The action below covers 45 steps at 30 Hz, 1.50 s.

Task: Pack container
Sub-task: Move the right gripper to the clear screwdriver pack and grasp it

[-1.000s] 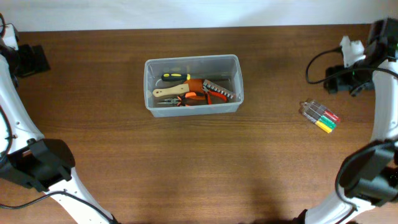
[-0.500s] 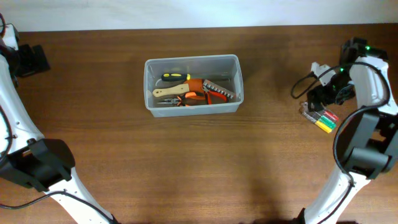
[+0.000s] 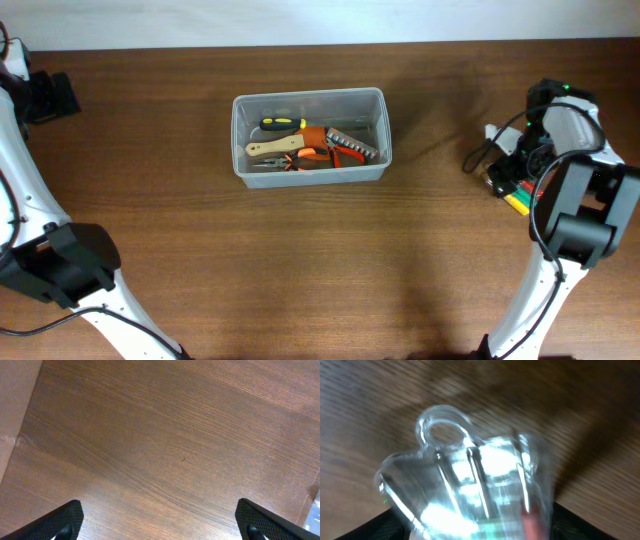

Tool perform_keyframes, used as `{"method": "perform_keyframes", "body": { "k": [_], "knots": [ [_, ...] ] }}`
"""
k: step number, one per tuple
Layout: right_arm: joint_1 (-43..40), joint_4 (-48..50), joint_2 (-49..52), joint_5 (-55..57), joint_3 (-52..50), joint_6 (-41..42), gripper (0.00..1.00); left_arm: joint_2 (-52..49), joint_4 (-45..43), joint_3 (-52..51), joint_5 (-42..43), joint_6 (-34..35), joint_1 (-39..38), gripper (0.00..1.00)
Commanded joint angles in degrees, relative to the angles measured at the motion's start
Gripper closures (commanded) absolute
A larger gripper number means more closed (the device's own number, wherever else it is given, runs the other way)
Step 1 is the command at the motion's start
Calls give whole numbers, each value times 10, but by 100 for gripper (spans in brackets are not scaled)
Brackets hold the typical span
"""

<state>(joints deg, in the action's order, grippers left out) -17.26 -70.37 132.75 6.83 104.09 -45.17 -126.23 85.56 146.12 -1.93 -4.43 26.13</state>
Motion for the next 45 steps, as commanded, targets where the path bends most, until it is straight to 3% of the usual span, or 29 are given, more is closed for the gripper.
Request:
{"method": "perform_keyframes", "body": {
  "k": [1,9,17,21,23,30,36,45],
  "knots": [
    [16,-1,24,5,-18,-4,21,-5,0,0,2,7,2,1],
    [19,6,26,9,-30,48,28,-5,0,0,2,8,2,1],
    [20,7,26,-37,-29,121,28,-5,0,0,2,8,2,1],
    [20,7,26,-43,-29,158,32,-5,0,0,2,8,2,1],
    [20,7,26,-48,-29,169,40,-5,0,0,2,8,2,1],
    [20,9,26,-49,-29,287,43,-5,0,0,2,8,2,1],
    [20,4,26,-55,-29,399,53,-5,0,0,2,7,2,1],
    [22,-50,24,-167,16,401,75,-5,0,0,2,8,2,1]
  ]
}}
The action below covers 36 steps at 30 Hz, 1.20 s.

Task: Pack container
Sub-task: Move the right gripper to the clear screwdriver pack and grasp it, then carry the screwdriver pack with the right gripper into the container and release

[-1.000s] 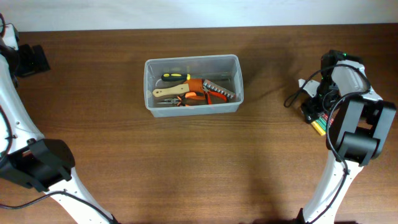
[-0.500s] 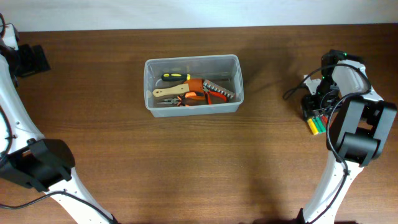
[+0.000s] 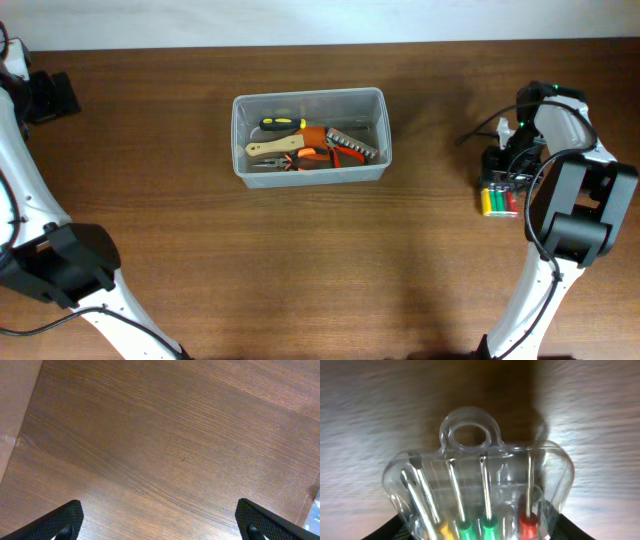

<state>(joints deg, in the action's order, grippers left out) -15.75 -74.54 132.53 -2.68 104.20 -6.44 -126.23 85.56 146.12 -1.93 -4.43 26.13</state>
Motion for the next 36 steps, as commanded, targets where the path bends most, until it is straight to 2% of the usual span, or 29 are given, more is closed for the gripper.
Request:
{"method": "perform_keyframes", "body": {
  "k": [1,7,11,16,20,28,31,36],
  "knots": [
    [9,-21,24,-73,28,14,77,-5,0,0,2,8,2,1],
    [46,-82,-11,-75,122,14,88,-5,0,0,2,8,2,1],
    [100,-134,-35,-77,231,14,96,-5,0,0,2,8,2,1],
    [200,-170,-47,-76,393,14,96,-5,0,0,2,8,2,1],
    [285,-141,-47,-48,469,-19,96,-5,0,0,2,7,2,1],
    [418,-38,-28,-42,432,-255,96,-5,0,0,2,7,2,1],
    [443,2,-15,-42,397,-308,96,-5,0,0,2,8,2,1],
    [464,73,-1,-43,304,-476,96,-5,0,0,2,8,2,1]
  ]
}}
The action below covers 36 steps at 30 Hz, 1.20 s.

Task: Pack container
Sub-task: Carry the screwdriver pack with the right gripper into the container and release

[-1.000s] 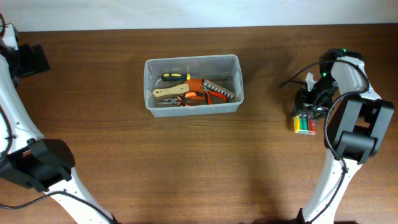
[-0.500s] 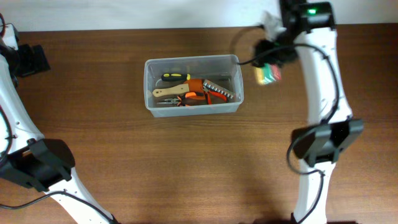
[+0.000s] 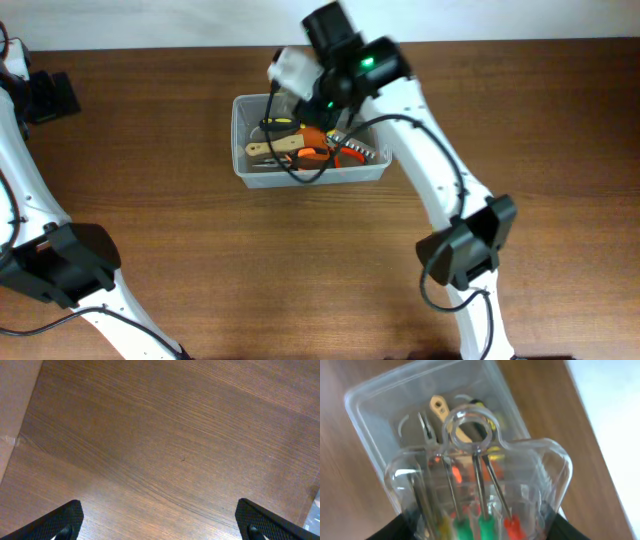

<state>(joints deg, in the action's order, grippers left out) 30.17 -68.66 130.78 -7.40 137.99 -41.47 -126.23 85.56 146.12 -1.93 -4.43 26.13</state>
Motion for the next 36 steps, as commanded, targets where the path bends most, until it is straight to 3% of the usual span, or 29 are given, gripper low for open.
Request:
{"method": "perform_keyframes", "body": {
  "k": [1,8,9,10,13,14,15,22,29,36],
  "knots": [
    [6,34,17,4,-56,-147,96,-5,0,0,2,8,2,1],
    [5,136,17,2,-156,-168,94,-5,0,0,2,8,2,1],
    [1,138,17,3,-159,-167,72,-5,0,0,2,7,2,1],
    [0,137,17,5,-160,-160,61,-5,0,0,2,8,2,1],
    [-2,126,7,43,-150,-107,46,-5,0,0,2,8,2,1],
    [-1,117,0,63,-144,-89,30,-5,0,0,2,8,2,1],
    [1,105,-8,81,-135,-74,1,-5,0,0,2,7,2,1],
    [13,2,-83,95,-40,44,1,-5,0,0,2,8,2,1],
    [14,-15,-174,96,-29,262,1,-5,0,0,2,8,2,1],
    [14,-34,-306,96,-29,279,2,-5,0,0,2,8,2,1]
  ]
}}
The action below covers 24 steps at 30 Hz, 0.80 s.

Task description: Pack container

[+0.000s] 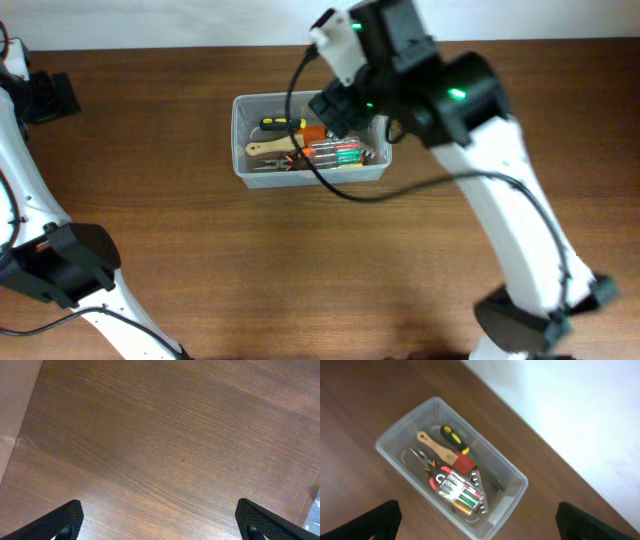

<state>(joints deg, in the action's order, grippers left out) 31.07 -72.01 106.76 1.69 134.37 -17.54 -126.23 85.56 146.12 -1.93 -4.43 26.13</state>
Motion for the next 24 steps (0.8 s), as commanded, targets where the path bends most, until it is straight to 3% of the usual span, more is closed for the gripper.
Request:
{"method": "perform_keyframes", "body": {
  "k": [1,12,18,24],
  "knots": [
    [5,0,-90,5,7,40,2,-5,0,0,2,8,2,1],
    [-30,-31,-227,117,7,28,1,-5,0,0,2,8,2,1],
    [-129,-56,-273,127,7,73,1,-5,0,0,2,8,2,1],
    [-251,-73,-328,26,-14,84,2,-5,0,0,2,7,2,1]
  ]
}}
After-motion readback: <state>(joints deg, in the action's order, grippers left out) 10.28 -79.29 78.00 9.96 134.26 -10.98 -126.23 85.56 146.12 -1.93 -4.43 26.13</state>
